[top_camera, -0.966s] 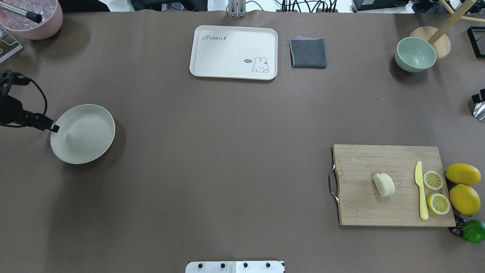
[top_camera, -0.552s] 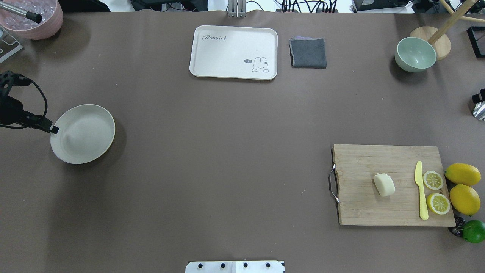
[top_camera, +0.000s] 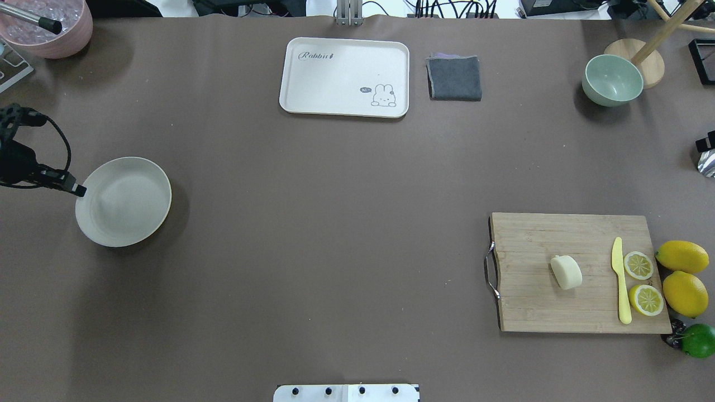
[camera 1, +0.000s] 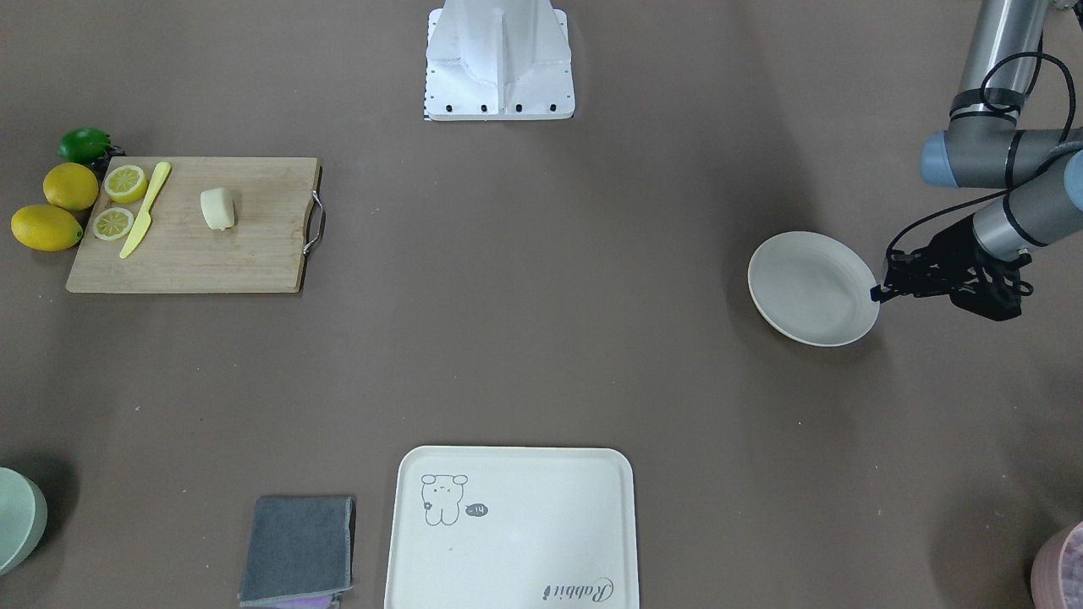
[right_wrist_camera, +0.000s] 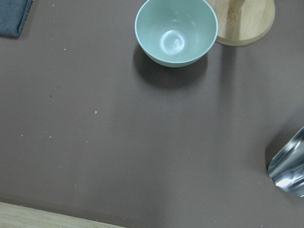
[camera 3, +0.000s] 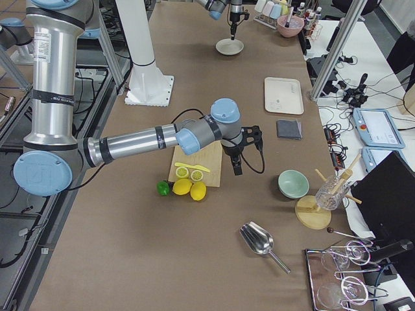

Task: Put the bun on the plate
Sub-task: 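Push the white plate with the left gripper toward the table center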

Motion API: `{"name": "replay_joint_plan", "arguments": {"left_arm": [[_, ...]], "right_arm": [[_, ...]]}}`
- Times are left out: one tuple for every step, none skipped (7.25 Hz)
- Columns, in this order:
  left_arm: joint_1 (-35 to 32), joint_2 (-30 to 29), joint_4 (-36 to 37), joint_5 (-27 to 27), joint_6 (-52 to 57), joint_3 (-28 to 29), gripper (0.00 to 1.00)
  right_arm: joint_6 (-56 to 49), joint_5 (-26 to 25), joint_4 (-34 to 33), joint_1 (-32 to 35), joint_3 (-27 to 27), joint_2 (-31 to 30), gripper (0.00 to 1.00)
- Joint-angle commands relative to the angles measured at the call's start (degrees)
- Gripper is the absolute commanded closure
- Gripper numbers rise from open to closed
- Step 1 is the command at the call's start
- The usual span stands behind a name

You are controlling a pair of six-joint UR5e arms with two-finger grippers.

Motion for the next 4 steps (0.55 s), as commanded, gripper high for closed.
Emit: {"name": "replay_joint_plan", "arguments": {"left_arm": [[0.1, -2.4, 0.5, -0.9, -16.2, -6.8, 1.0], [0.4, -6.3, 0.4, -0.3, -25.6, -8.2, 1.0], [4.0, -9.8, 0.4, 1.2, -31.9, -9.1, 1.0], [9.5, -12.4, 0.7, 7.9, -37.1, -10.2, 1.0]], "right_arm": [[0.0, 0.1, 0.0, 0.0, 0.0, 0.0, 0.0], [0.1, 0.1, 0.0, 0.0, 0.0, 0.0, 0.0], [0.2, 0.2, 0.0, 0.0, 0.3, 0.0, 0.0], [0.3, 0.2, 0.0, 0.0, 0.4, 0.0, 0.0]]}}
